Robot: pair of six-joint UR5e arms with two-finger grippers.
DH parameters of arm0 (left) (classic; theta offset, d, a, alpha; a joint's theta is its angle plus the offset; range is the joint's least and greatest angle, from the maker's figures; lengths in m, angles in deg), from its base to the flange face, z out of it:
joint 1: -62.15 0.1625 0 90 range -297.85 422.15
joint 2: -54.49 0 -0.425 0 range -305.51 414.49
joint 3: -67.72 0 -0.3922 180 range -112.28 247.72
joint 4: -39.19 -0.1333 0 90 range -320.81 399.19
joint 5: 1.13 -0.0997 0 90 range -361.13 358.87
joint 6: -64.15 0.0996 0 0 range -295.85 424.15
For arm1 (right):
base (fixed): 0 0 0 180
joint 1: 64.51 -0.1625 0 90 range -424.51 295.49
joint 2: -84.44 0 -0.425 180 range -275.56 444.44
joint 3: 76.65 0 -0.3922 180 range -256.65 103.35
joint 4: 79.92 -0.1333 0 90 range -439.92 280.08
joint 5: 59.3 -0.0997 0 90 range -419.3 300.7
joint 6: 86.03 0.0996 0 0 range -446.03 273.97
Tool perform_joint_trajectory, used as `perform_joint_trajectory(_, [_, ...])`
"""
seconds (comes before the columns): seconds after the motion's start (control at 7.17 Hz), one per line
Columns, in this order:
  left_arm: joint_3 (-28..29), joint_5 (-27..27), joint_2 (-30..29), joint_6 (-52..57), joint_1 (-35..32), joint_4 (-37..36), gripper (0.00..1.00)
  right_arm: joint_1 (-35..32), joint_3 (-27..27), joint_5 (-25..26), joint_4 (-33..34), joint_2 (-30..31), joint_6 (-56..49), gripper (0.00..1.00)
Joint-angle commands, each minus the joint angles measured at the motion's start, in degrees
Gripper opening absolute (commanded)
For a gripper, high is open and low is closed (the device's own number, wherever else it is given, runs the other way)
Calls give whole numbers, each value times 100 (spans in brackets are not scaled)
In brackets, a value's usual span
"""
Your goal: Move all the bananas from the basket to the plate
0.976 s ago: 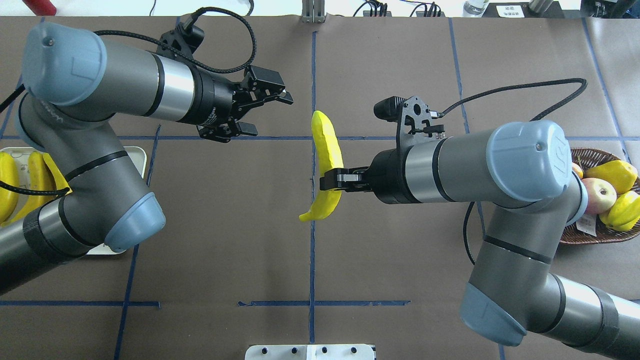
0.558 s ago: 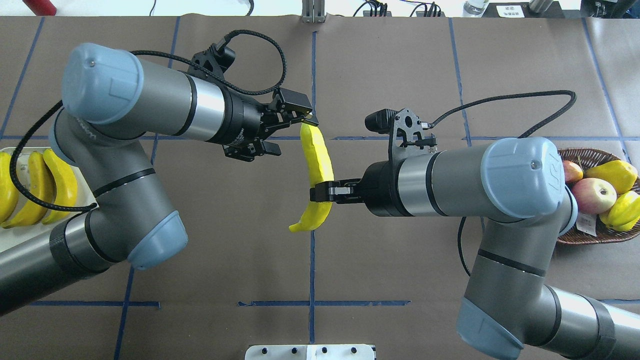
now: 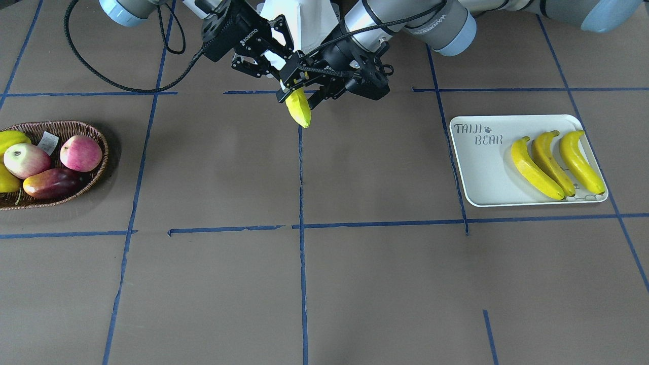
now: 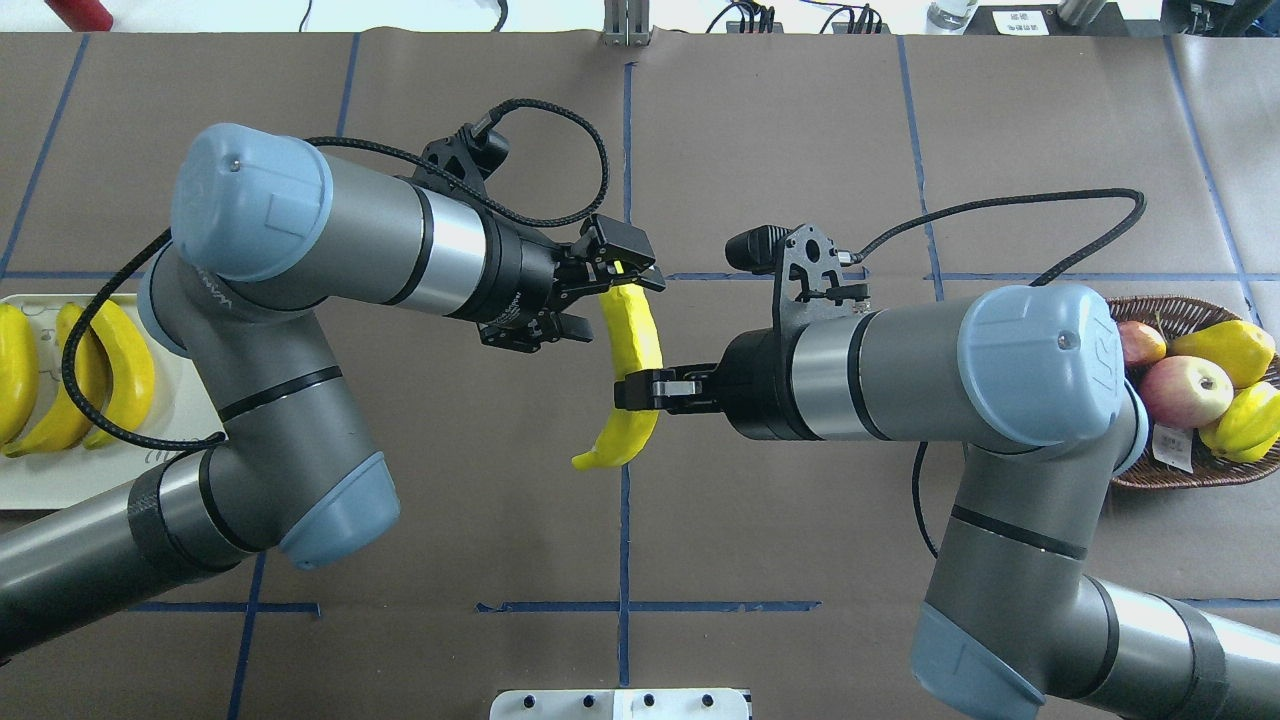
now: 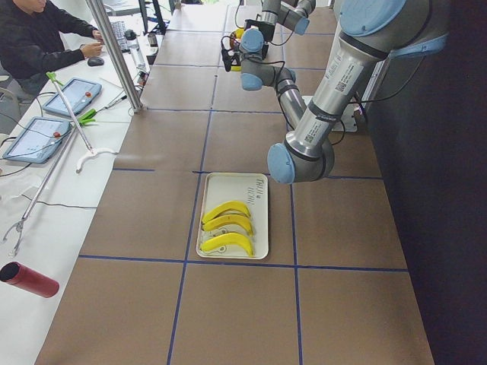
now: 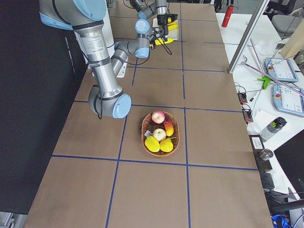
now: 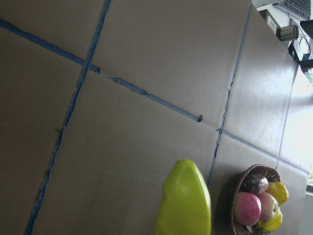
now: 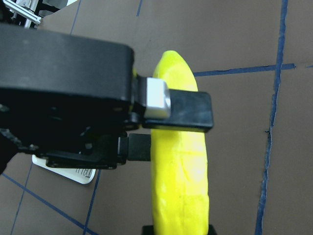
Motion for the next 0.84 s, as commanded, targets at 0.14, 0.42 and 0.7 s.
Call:
perform_joint_trajectory(0.14, [2, 0, -44, -22, 42, -35, 0, 32, -1, 26, -9, -9, 88, 55])
perform_joint_trajectory(0.42, [2, 0, -53, -22, 25, -53, 0, 50, 60, 43, -9, 0, 273, 100])
perform_joint_trajectory(0.7, [11, 0, -44, -5, -19, -62, 0, 33, 201, 35, -9, 17, 274, 100])
